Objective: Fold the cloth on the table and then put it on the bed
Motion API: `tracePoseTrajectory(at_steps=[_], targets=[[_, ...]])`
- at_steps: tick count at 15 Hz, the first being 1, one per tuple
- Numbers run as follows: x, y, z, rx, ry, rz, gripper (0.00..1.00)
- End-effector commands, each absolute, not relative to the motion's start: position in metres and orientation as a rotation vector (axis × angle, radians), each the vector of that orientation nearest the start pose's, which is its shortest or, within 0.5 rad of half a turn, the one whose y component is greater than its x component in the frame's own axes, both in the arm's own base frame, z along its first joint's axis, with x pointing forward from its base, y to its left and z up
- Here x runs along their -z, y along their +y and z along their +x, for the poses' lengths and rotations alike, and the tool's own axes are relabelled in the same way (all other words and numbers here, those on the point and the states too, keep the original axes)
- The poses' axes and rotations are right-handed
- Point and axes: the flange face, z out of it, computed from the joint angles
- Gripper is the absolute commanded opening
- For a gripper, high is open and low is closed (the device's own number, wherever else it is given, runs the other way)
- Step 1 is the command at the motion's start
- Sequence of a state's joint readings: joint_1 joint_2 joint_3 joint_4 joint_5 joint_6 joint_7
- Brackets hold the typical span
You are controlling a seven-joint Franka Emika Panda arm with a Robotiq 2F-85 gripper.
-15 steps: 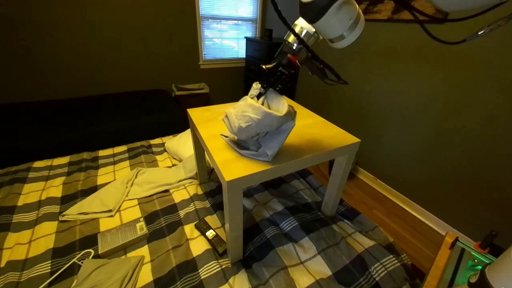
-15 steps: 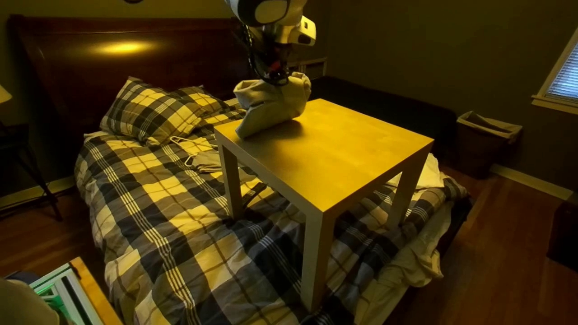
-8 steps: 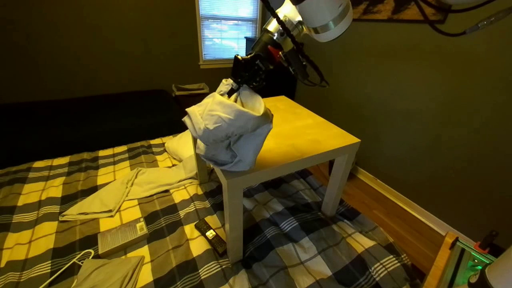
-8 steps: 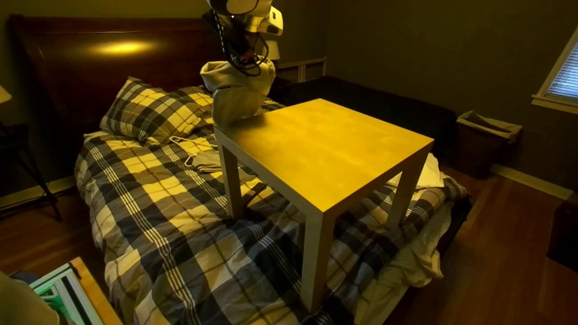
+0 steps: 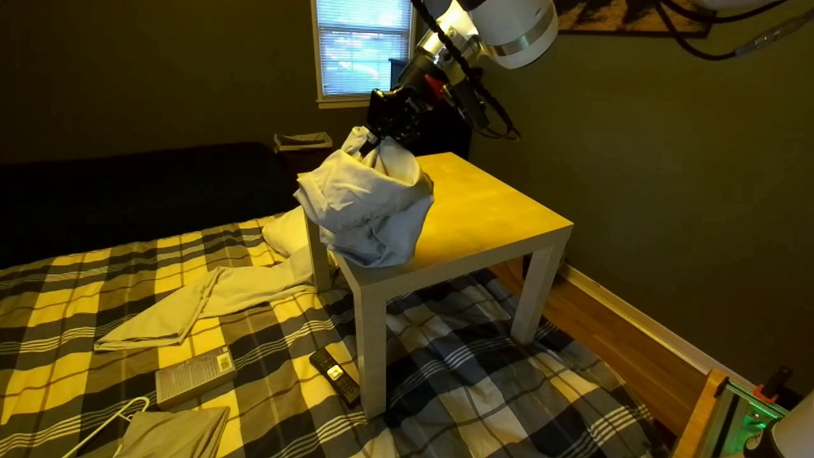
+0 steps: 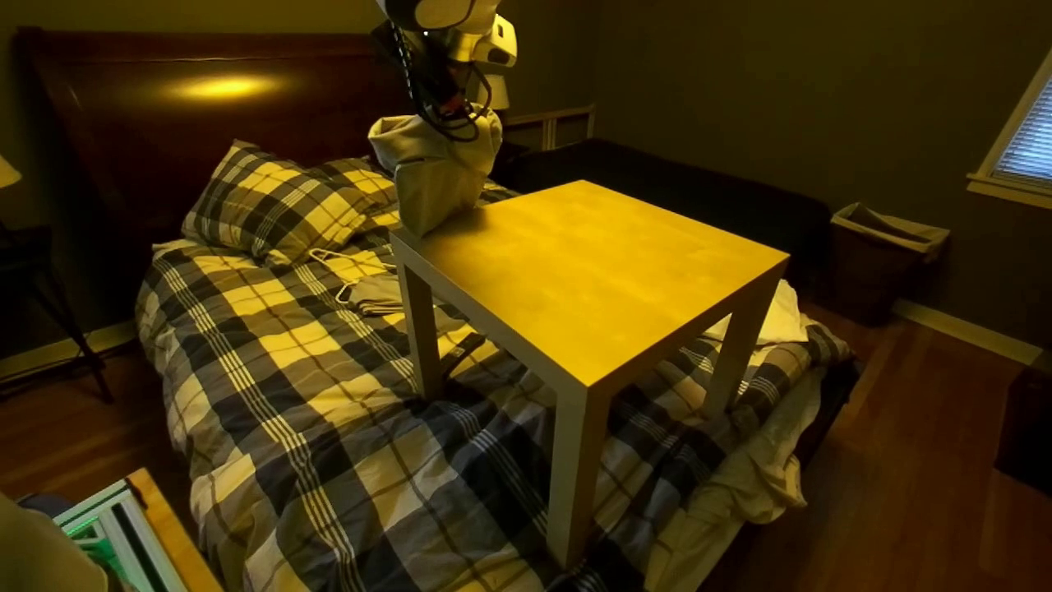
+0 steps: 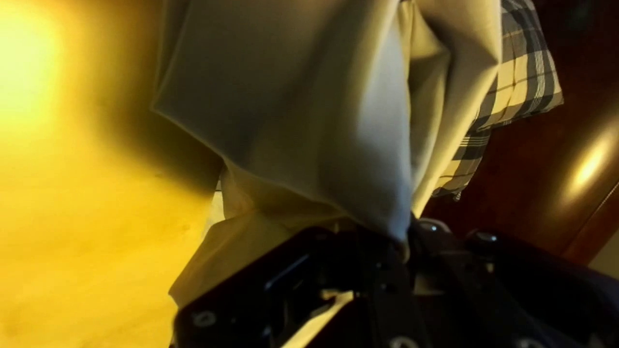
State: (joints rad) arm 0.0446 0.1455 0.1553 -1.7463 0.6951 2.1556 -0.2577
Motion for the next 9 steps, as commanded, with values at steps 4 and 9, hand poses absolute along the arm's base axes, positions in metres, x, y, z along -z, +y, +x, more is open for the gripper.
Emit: tracePoseTrajectory(at_steps=[4,9], targets=[[-0.490,0.275,0.633,0.184,-0.543,-2.397,0.02],[-0.450,0.351,0.650,0.133,-0.846,-2.356,0.02]])
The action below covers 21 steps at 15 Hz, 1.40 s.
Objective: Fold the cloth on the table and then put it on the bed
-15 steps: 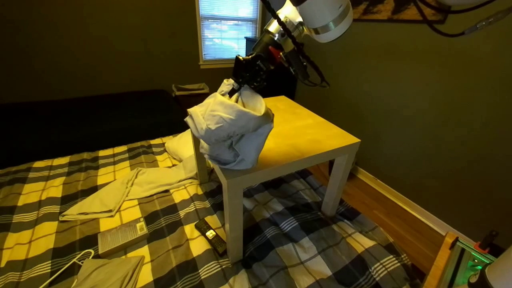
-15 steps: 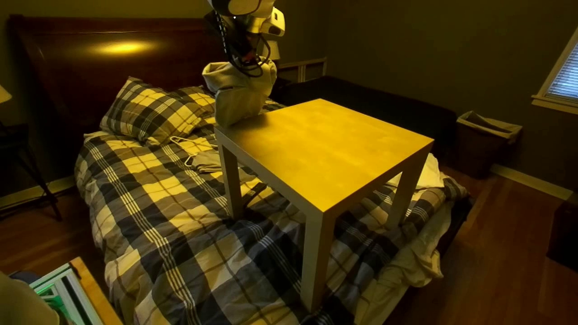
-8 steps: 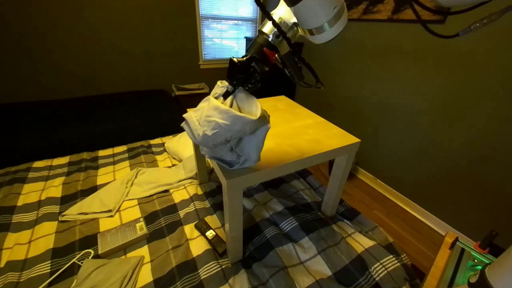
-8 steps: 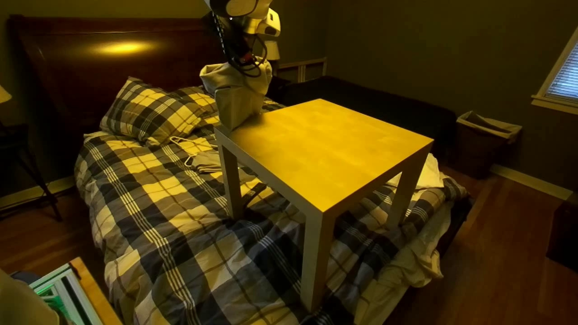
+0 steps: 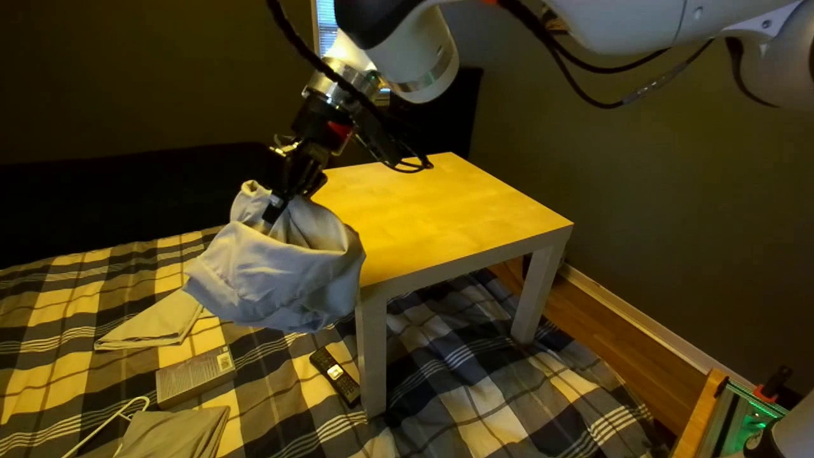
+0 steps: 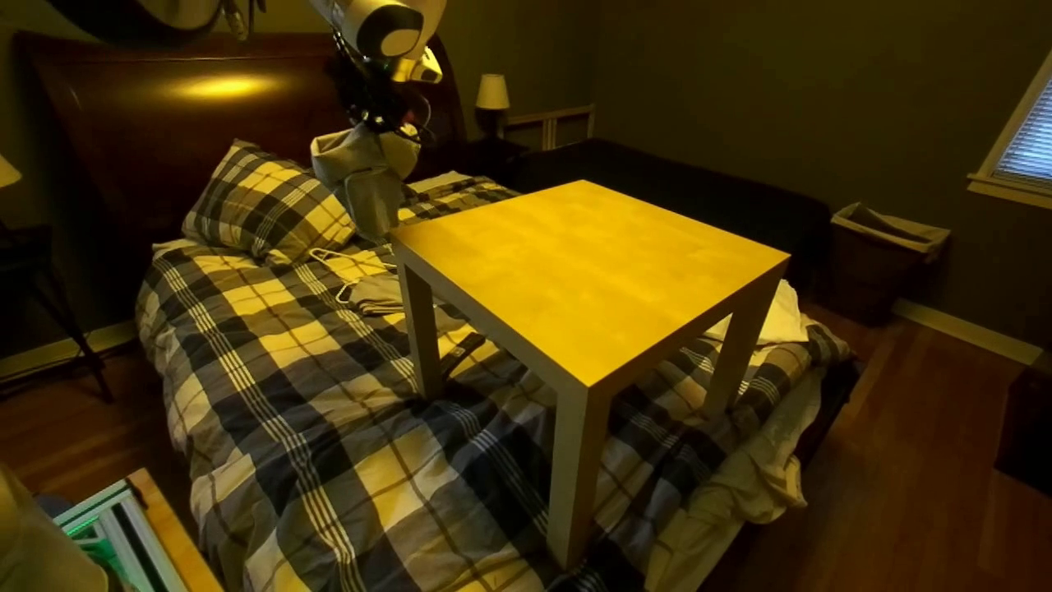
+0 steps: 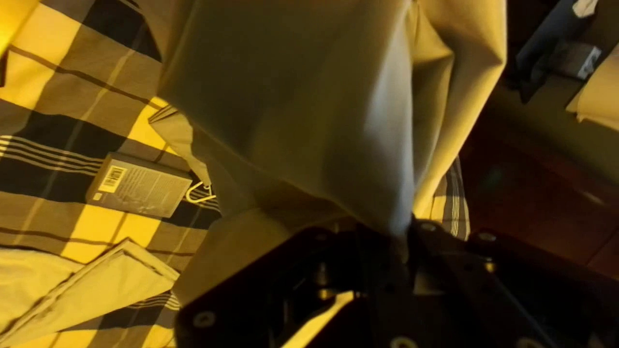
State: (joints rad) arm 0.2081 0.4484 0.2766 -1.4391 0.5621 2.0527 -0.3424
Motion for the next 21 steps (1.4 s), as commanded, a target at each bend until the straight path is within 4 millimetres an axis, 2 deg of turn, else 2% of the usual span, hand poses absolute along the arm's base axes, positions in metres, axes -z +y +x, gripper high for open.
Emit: tracePoseTrajectory(at_steps=[1,6,9,15,18,21], targets=[[-0.441,0.360,0.654,0.124,-0.894,-2.345,0.02],[-0.386,0.395,0.663,0.058,-1.184,-2.236,0.02],[-0.351,0.406,0.661,-0.031,-1.350,-2.152,0.02],[-0.296,0.425,0.655,-0.135,-1.566,-2.011,0.02],[-0.276,0.431,0.656,-0.130,-1.651,-2.003,0.02],[-0.264,0.439,0.660,-0.060,-1.749,-2.011,0.02]])
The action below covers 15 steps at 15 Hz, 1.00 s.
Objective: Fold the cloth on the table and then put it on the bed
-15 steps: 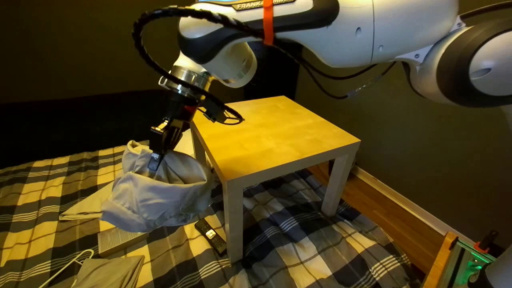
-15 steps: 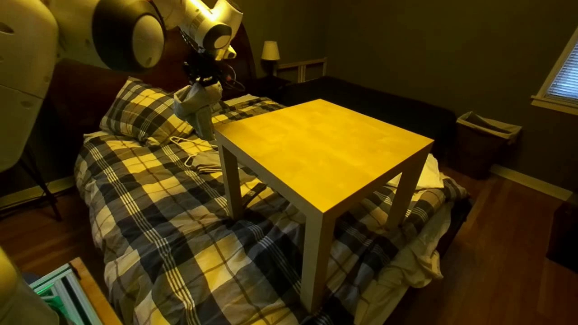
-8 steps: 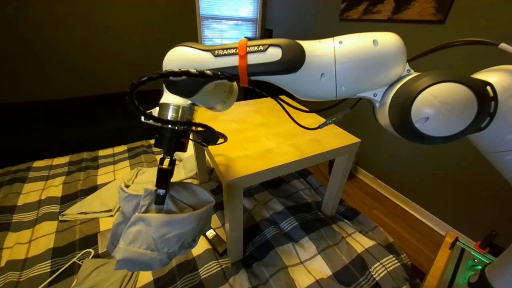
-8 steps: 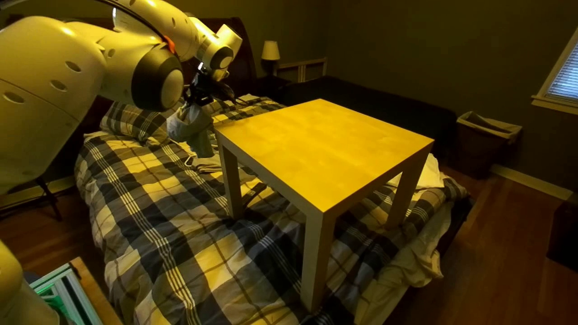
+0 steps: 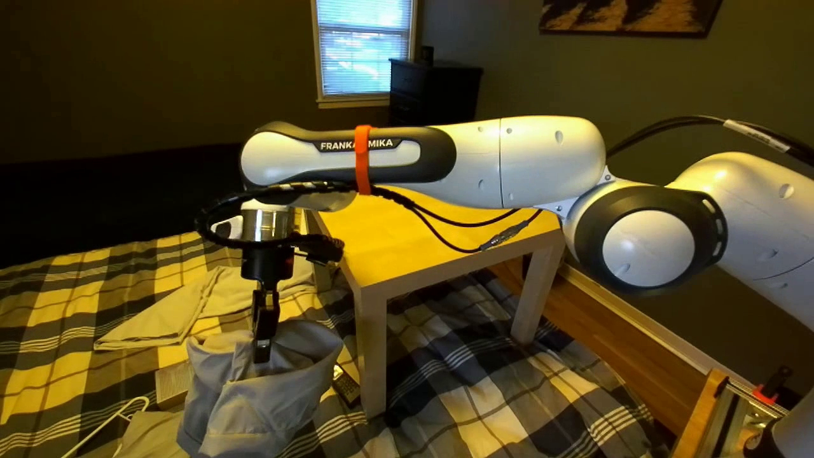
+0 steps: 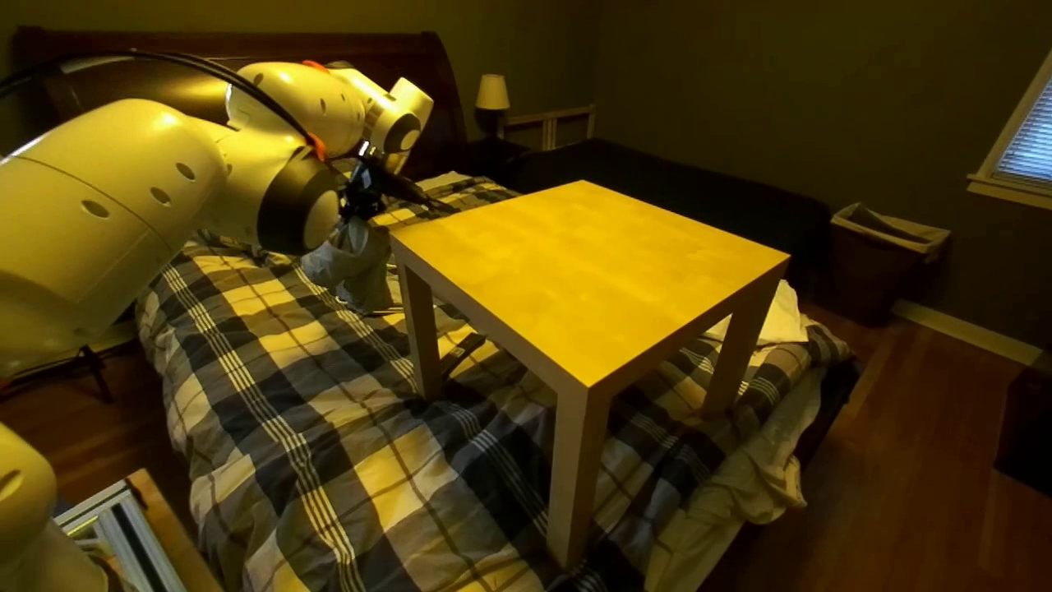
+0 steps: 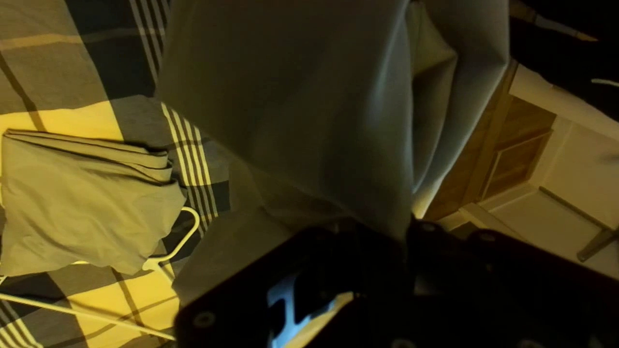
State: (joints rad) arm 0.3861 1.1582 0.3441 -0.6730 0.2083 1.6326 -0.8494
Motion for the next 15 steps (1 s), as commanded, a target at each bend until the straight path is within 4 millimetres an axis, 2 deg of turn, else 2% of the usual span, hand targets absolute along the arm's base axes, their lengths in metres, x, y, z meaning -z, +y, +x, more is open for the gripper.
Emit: tracePoseTrajectory(at_steps=[1,4,5,6,7,11,12,14,15], targets=[[-0.263,0.443,0.660,-0.037,-1.774,-2.004,0.02],[-0.255,0.450,0.658,-0.021,-1.853,-1.986,0.02],[-0.253,0.453,0.657,-0.009,-1.874,-1.985,0.33],[-0.253,0.456,0.657,0.006,-1.890,-1.986,0.34],[-0.253,0.458,0.657,0.022,-1.900,-1.991,0.39],[-0.271,0.470,0.669,0.242,-1.910,-2.037,0.69],[-0.305,0.457,0.680,0.296,-1.904,-2.051,0.77],[-0.338,0.449,0.685,0.339,-1.861,-2.066,0.92],[-0.366,0.441,0.688,0.371,-1.851,-2.088,1.00]])
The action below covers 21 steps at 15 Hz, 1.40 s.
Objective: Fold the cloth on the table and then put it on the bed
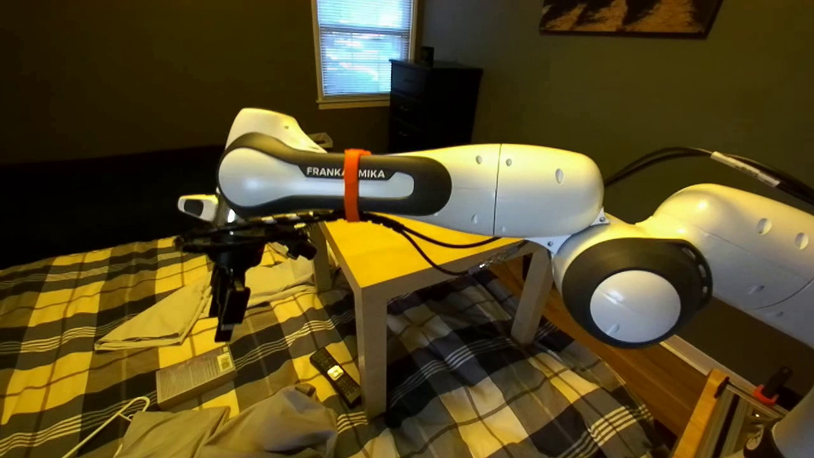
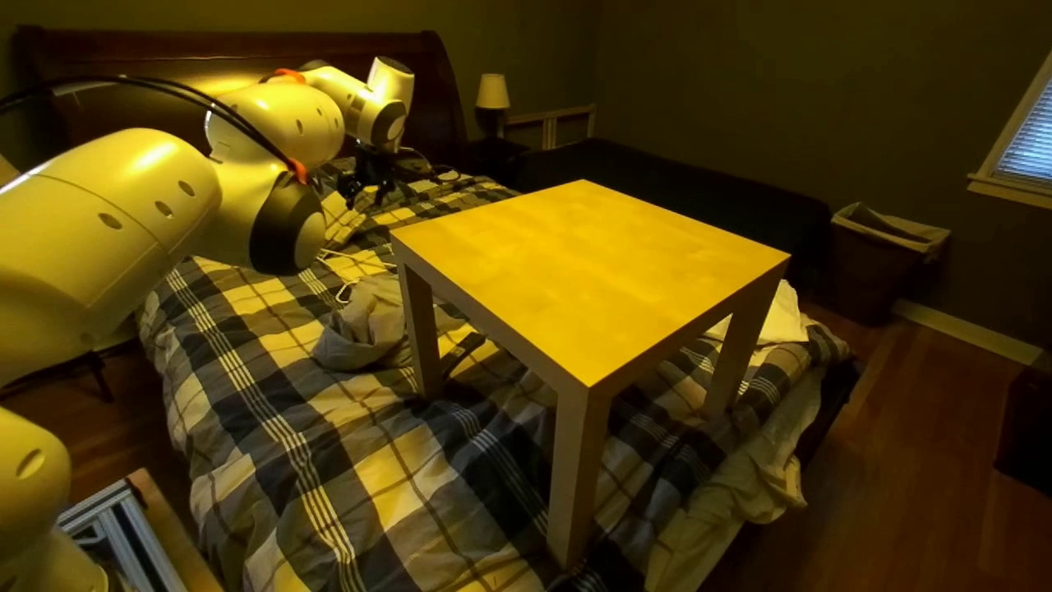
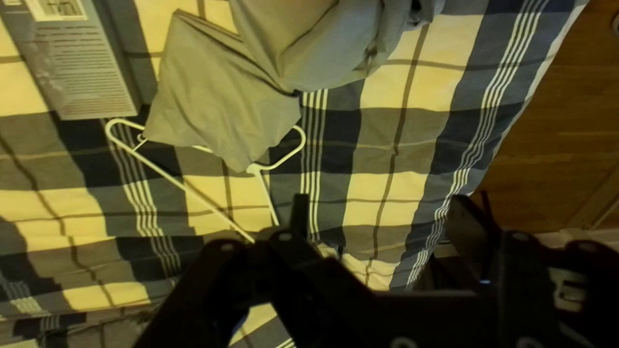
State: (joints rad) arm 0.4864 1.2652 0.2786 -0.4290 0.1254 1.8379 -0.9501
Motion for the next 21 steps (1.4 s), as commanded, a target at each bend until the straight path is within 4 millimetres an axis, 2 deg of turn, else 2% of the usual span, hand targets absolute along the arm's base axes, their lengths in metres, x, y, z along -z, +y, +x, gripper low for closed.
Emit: tracePoseTrajectory(at_steps=[1,4,7,10,14,16,21], targets=[[-0.391,0.432,0.692,0.411,-1.832,-2.119,1.00],[-0.471,0.389,0.698,0.441,-1.674,-2.284,1.00],[-0.542,0.326,0.698,0.410,-1.500,-2.454,1.00],[-0.587,0.266,0.697,0.382,-1.331,-2.607,1.00],[-0.620,0.199,0.695,0.328,-1.084,-2.786,1.00],[-0.628,0.175,0.692,0.287,-0.953,-2.863,1.00],[-0.624,0.133,0.688,0.126,-0.638,-3.025,1.00]])
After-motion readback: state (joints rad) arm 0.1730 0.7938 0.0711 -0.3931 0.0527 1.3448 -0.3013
